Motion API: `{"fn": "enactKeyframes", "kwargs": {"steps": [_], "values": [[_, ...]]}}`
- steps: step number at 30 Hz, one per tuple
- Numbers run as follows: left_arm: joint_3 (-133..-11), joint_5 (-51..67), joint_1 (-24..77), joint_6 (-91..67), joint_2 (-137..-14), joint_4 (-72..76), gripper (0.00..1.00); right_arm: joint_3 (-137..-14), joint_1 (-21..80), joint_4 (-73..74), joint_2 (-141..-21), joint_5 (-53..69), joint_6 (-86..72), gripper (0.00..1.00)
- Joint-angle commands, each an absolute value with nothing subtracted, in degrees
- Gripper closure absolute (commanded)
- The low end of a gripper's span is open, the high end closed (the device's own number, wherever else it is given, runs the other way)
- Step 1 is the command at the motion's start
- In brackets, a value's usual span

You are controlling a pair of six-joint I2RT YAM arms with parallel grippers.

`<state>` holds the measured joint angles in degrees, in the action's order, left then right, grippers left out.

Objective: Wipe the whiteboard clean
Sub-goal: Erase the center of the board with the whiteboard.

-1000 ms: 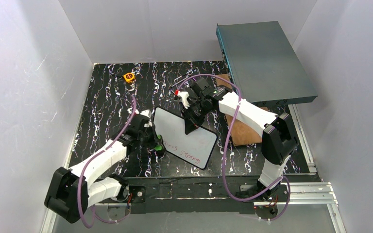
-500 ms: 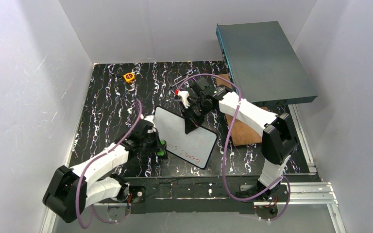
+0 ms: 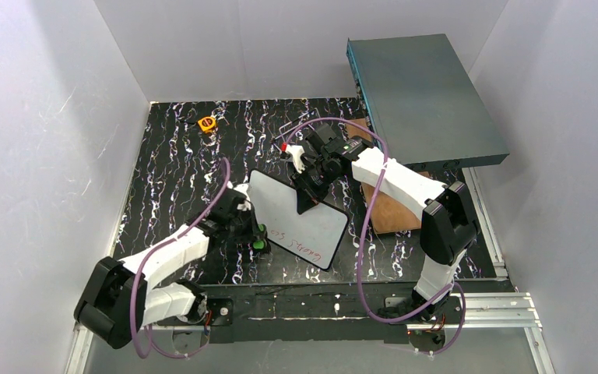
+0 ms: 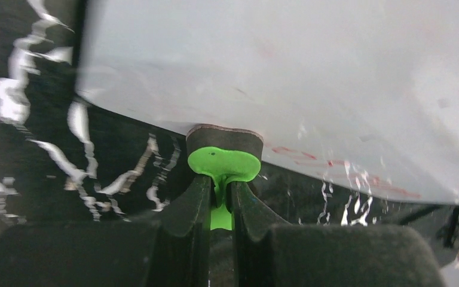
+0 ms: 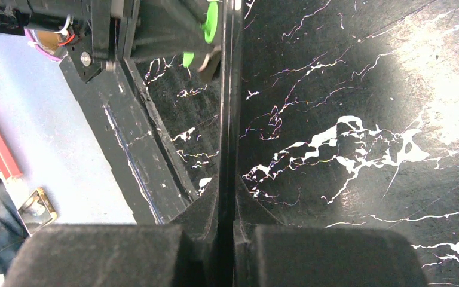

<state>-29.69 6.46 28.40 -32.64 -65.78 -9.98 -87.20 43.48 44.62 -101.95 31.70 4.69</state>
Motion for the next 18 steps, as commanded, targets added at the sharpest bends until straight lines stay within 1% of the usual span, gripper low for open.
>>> {"fn": "enactKeyframes", "kwargs": {"steps": [1,5,8,14,18], "values": [[-27.4,7.5,35.6,-34.4,-65.1,-5.4,1.00,-87.3,45.1,45.4,-100.6,38.6,6.6,0.99],[-25.5,5.7,36.8,-36.1,-64.9,-4.5,1.00,-87.3,45.1,45.4,-100.8,39.0,6.6,0.99],[-26.4,1.4,35.8,-36.3,-63.6,-6.9,1.00,-87.0,45.1,45.3,-100.5,38.8,6.6,0.99],[-27.9,2.6,24.0,-34.6,-62.3,-9.2,1.00,-86.8,45.1,45.1,-100.2,38.4,6.6,0.99],[-30.2,5.5,22.5,-32.1,-64.2,-9.6,1.00,-86.7,45.1,45.2,-100.0,38.4,6.7,0.99]]}}
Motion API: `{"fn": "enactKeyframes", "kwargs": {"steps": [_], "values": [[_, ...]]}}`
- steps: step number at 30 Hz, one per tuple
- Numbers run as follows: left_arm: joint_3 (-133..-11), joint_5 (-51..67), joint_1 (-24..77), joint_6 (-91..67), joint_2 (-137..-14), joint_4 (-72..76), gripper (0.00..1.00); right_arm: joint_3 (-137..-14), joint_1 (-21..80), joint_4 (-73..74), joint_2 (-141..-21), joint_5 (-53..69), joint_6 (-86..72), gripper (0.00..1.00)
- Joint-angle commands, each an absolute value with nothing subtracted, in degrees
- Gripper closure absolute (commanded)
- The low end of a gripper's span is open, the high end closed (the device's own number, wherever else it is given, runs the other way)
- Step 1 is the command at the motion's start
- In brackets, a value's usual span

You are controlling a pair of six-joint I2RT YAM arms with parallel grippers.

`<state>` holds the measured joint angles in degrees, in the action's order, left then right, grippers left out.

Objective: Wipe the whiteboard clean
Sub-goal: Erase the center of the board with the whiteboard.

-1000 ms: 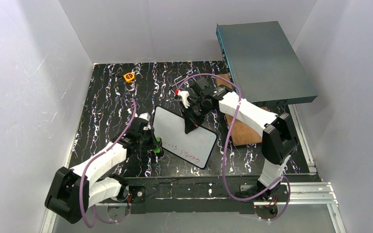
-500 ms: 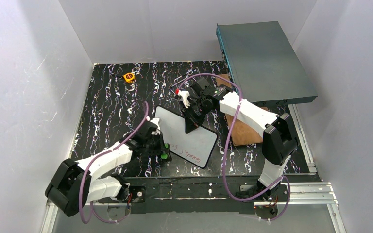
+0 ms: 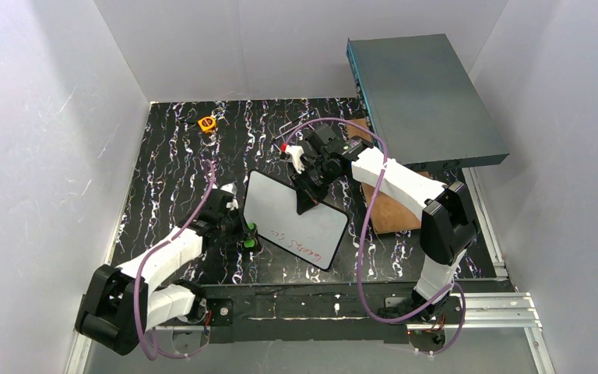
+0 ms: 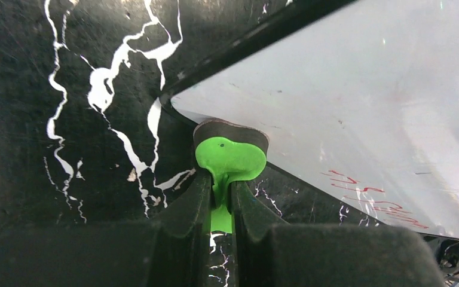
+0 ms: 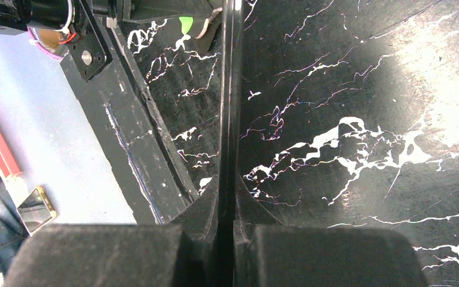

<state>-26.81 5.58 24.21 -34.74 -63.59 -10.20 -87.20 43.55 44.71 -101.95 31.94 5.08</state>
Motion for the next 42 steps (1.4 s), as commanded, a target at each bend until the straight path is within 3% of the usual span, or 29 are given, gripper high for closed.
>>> {"fn": "enactKeyframes", "kwargs": {"steps": [1,6,13,30,42], "values": [[-30.4,6.6,22.4,-32.0,-64.7,-9.0,1.00,-86.7,45.1,45.2,-100.0,38.4,6.8,0.99],[-28.5,11.9,24.3,-32.4,-63.0,-5.3,1.00,-86.8,45.1,45.1,-100.1,38.6,6.8,0.99],[-25.9,9.0,33.9,-35.5,-60.2,-5.3,1.00,-86.9,45.2,45.3,-100.6,39.1,6.9,0.99],[-19.9,-2.8,33.6,-37.1,-41.0,-8.0,1.00,-86.3,45.9,47.1,-99.8,40.8,11.4,0.99],[-16.0,2.1,37.2,-33.1,-46.8,5.3,1.00,-87.5,46.3,47.3,-101.1,43.2,11.5,0.99]]}}
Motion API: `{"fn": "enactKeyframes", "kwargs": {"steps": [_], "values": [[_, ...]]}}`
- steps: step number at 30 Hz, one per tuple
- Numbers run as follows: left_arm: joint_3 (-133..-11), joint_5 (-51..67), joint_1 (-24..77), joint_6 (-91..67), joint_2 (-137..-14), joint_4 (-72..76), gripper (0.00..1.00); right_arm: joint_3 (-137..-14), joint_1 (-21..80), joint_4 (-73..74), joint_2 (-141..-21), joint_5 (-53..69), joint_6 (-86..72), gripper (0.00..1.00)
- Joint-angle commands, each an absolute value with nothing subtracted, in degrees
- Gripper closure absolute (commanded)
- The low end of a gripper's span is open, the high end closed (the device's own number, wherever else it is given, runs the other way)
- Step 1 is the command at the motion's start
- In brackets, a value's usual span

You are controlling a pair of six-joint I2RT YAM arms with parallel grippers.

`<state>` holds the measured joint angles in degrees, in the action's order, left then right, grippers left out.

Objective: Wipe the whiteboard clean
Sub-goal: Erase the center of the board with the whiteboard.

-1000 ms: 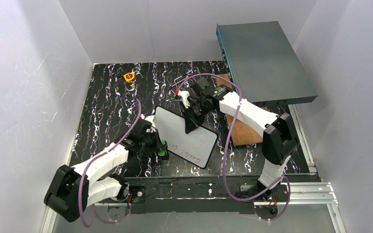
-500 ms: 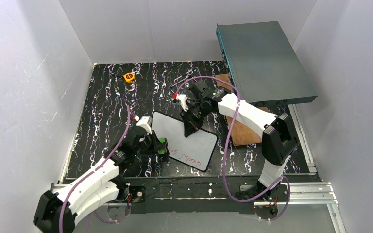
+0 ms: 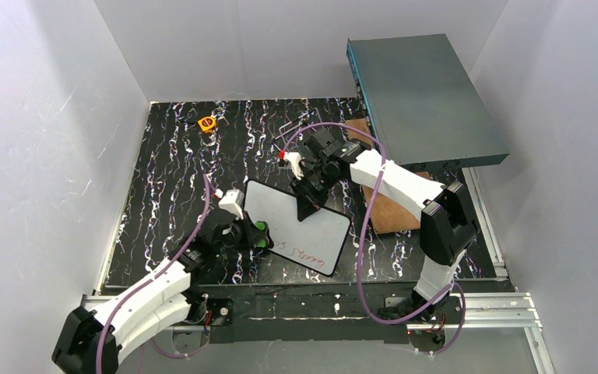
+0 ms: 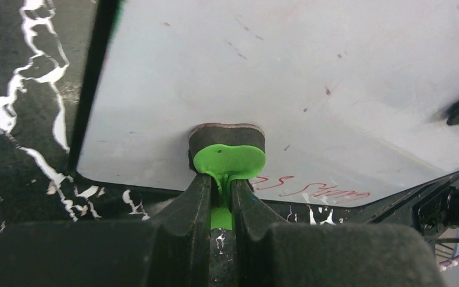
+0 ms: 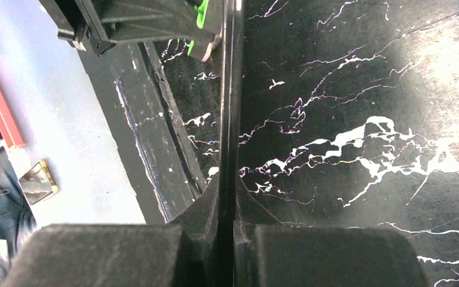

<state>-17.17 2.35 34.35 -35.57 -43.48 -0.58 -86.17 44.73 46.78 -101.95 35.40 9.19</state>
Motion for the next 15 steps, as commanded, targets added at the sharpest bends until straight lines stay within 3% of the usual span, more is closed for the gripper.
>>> {"fn": "enactKeyframes", "kwargs": {"steps": [1,7,15], "values": [[-16.0,1.6,38.1,-32.7,-47.6,6.1,1.00,-87.6,46.4,47.4,-101.2,43.3,11.4,0.99],[-15.9,-3.9,40.8,-29.2,-47.7,7.3,1.00,-87.4,46.4,47.5,-101.1,43.7,11.7,0.99],[-12.8,-14.9,36.1,-30.8,-36.2,3.4,1.00,-87.8,46.5,47.6,-101.3,44.4,11.9,0.99]]}}
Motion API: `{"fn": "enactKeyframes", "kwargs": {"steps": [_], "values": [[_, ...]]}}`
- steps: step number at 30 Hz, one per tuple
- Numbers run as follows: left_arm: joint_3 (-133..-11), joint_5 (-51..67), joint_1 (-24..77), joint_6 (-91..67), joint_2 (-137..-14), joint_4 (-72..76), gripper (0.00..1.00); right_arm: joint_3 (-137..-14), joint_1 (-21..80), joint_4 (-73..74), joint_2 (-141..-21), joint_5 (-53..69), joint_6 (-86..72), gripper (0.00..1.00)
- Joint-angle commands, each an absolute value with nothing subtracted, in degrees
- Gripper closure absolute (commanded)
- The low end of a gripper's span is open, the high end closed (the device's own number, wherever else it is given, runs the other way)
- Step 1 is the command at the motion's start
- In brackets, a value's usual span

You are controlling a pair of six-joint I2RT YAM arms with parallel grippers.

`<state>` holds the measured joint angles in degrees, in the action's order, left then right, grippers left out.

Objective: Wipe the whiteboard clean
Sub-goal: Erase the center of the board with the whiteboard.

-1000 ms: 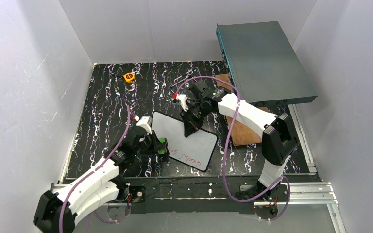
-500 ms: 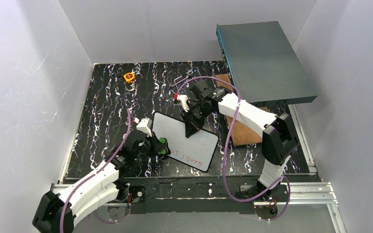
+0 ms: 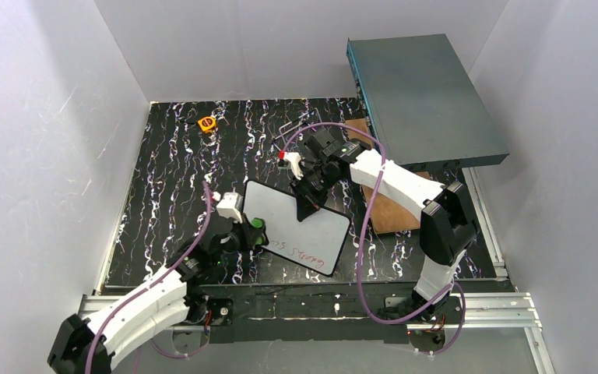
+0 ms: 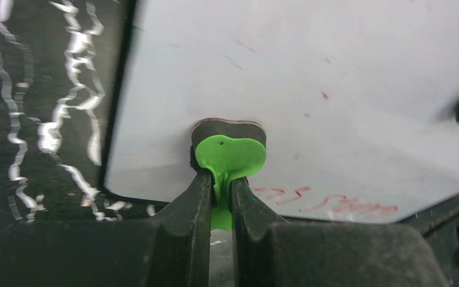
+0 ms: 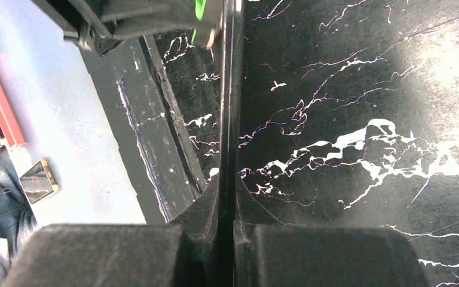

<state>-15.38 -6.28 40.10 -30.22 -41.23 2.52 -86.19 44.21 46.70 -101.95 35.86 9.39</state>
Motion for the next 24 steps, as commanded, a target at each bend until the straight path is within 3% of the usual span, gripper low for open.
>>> {"fn": "enactKeyframes", "kwargs": {"steps": [1,6,11,24], "values": [[-11.8,-13.9,34.8,-31.4,-35.0,4.0,1.00,-87.8,46.4,47.7,-101.3,44.4,12.0,0.99],[-9.6,-7.3,32.8,-29.4,-33.4,8.0,1.00,-87.9,46.4,47.7,-101.3,44.6,11.9,0.99],[-10.2,-1.0,34.8,-27.0,-40.4,13.9,1.00,-88.2,46.4,47.8,-101.4,44.7,11.9,0.99],[-13.8,-9.7,50.6,-28.1,-61.2,24.9,1.00,-89.0,46.4,47.4,-101.0,45.1,9.8,0.99]]}}
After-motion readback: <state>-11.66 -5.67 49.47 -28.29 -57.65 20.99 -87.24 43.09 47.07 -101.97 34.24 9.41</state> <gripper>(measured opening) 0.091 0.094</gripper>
